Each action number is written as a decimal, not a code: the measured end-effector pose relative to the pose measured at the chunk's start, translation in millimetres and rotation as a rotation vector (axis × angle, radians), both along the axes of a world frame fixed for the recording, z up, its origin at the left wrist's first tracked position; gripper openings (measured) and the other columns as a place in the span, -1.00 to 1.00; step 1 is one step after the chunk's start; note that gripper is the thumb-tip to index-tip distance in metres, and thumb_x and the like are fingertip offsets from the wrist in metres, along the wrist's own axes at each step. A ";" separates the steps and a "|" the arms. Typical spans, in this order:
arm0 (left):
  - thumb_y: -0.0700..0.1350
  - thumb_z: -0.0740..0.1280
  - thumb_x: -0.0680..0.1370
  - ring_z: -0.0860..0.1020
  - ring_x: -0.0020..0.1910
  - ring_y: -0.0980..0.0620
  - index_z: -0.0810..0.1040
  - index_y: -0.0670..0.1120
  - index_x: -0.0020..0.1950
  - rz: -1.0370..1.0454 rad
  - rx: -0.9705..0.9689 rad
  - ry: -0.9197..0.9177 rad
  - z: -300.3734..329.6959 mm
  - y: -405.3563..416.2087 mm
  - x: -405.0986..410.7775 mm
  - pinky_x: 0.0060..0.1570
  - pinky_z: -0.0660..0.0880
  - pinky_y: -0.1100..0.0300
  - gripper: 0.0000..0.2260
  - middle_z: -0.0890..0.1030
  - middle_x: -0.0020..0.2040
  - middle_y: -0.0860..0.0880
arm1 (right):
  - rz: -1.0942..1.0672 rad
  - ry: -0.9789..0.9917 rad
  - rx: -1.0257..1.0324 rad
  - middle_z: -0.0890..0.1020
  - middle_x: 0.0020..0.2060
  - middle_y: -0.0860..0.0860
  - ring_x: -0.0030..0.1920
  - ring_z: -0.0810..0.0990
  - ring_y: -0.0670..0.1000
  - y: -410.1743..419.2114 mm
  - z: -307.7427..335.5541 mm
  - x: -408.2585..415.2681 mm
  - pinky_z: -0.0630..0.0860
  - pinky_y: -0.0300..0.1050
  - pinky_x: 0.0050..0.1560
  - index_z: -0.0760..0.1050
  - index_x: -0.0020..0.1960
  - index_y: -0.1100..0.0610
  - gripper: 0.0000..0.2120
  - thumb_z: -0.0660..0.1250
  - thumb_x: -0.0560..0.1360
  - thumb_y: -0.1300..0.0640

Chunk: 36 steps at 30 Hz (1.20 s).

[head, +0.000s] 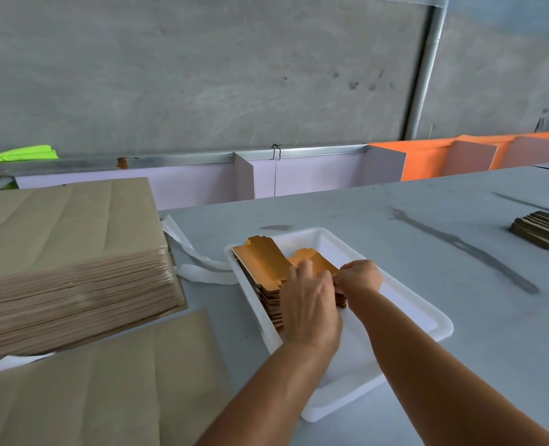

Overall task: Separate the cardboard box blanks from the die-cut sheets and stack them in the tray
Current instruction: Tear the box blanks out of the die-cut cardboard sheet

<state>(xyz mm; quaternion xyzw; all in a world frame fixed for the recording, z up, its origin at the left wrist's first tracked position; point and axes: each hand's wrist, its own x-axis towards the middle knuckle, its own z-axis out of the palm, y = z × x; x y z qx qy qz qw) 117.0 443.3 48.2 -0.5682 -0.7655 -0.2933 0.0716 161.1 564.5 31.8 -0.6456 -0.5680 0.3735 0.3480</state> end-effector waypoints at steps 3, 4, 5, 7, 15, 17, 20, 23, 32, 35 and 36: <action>-0.25 0.25 0.51 0.22 0.34 -0.18 0.43 -0.05 0.20 0.261 0.055 0.004 3.9 0.8 -9.4 0.23 0.22 0.00 -0.71 0.21 0.43 -0.15 | 0.004 -0.047 0.016 0.38 -0.34 0.13 -0.30 0.33 0.05 1.5 -1.7 -0.2 0.30 -0.15 -0.28 0.51 -0.29 0.27 -0.83 0.21 0.34 0.46; -0.25 0.26 0.49 0.16 0.39 -0.21 0.40 -0.04 0.24 0.310 0.026 0.003 3.6 1.1 -14.1 0.28 0.17 -0.05 -0.67 0.13 0.47 -0.20 | -0.002 -0.058 0.027 0.40 -0.33 0.13 -0.29 0.35 0.05 3.6 -2.9 0.1 0.33 -0.15 -0.27 0.58 -0.19 0.36 -0.83 0.23 0.35 0.47; -0.24 0.26 0.50 0.13 0.41 -0.24 0.37 -0.04 0.27 0.337 -0.018 0.001 3.2 1.6 -19.2 0.32 0.13 -0.07 -0.65 0.08 0.49 -0.24 | -0.001 -0.076 0.039 0.41 -0.33 0.13 -0.30 0.37 0.06 4.8 -3.6 0.0 0.35 -0.15 -0.27 0.58 -0.12 0.41 -0.83 0.24 0.36 0.47; -0.20 0.27 0.52 0.13 0.41 -0.26 0.33 -0.05 0.31 0.354 -0.118 -0.022 2.2 2.8 -29.7 0.35 0.13 -0.08 -0.63 0.04 0.48 -0.30 | 0.018 -0.151 0.054 0.43 -0.34 0.13 -0.31 0.40 0.08 4.3 -3.2 -0.9 0.37 -0.16 -0.30 0.56 -0.20 0.30 -0.83 0.22 0.37 0.46; -0.24 0.30 0.44 0.02 0.47 -0.23 0.35 -0.14 0.34 0.304 -0.358 0.041 -3.0 8.8 -41.0 0.39 0.03 -0.08 -0.54 0.08 0.47 -0.29 | 0.111 -0.357 0.076 0.50 -0.25 0.12 -0.22 0.49 0.13 -1.0 -1.4 -2.2 0.39 -0.17 -0.27 0.51 -0.10 0.24 -0.84 0.24 0.39 0.40; -0.23 0.31 0.43 0.04 0.45 -0.22 0.34 -0.15 0.34 0.297 -0.362 0.061 -4.5 8.5 -41.0 0.38 0.06 -0.08 -0.52 0.11 0.45 -0.27 | 0.139 -0.460 0.115 0.50 -0.22 0.10 -0.15 0.50 0.14 -4.8 0.9 -3.2 0.41 -0.15 -0.23 0.51 -0.08 0.22 -0.83 0.25 0.37 0.39; -0.23 0.30 0.44 0.02 0.46 -0.22 0.33 -0.15 0.36 0.292 -0.370 0.068 -4.2 8.4 -40.4 0.40 0.04 -0.09 -0.52 0.09 0.47 -0.28 | 0.216 -0.534 0.176 0.58 -0.09 0.11 -0.01 0.56 0.15 -9.6 1.8 -7.5 0.48 -0.10 -0.09 0.58 0.03 0.16 -0.74 0.28 0.39 0.36; -0.24 0.28 0.46 0.06 0.45 -0.22 0.34 -0.15 0.34 0.294 -0.377 0.078 -4.4 9.1 -41.0 0.39 0.08 -0.07 -0.55 0.14 0.44 -0.27 | 0.296 -0.571 0.186 0.59 -0.09 0.09 -0.10 0.57 0.11 -13.2 0.3 -11.5 0.46 -0.15 -0.19 0.59 -0.01 0.15 -0.79 0.30 0.42 0.33; -0.23 0.30 0.44 0.04 0.45 -0.19 0.31 -0.14 0.36 0.273 -0.373 0.032 -5.0 9.1 -41.6 0.31 0.14 -0.08 -0.51 0.12 0.44 -0.25 | 0.320 -0.634 0.179 0.53 -0.23 0.06 -0.21 0.53 0.06 -15.3 0.5 -12.4 0.41 -0.18 -0.28 0.59 -0.05 0.20 -0.81 0.23 0.44 0.33; -0.22 0.30 0.46 0.02 0.46 -0.21 0.28 -0.14 0.38 0.268 -0.328 -0.008 -4.8 6.2 -40.8 0.31 0.15 -0.10 -0.50 0.08 0.47 -0.26 | 0.324 -0.646 0.180 0.55 -0.23 0.06 -0.18 0.57 0.07 -14.7 -1.4 -14.2 0.43 -0.17 -0.28 0.59 -0.04 0.20 -0.81 0.23 0.45 0.32; -0.21 0.30 0.48 -0.01 0.48 -0.22 0.23 -0.14 0.42 0.256 -0.309 -0.033 -3.9 4.9 -40.2 0.34 0.13 -0.13 -0.47 0.05 0.49 -0.28 | 0.325 -0.648 0.179 0.56 -0.21 0.06 -0.15 0.59 0.08 -14.3 -2.2 -14.5 0.43 -0.17 -0.27 0.60 -0.03 0.20 -0.81 0.24 0.46 0.31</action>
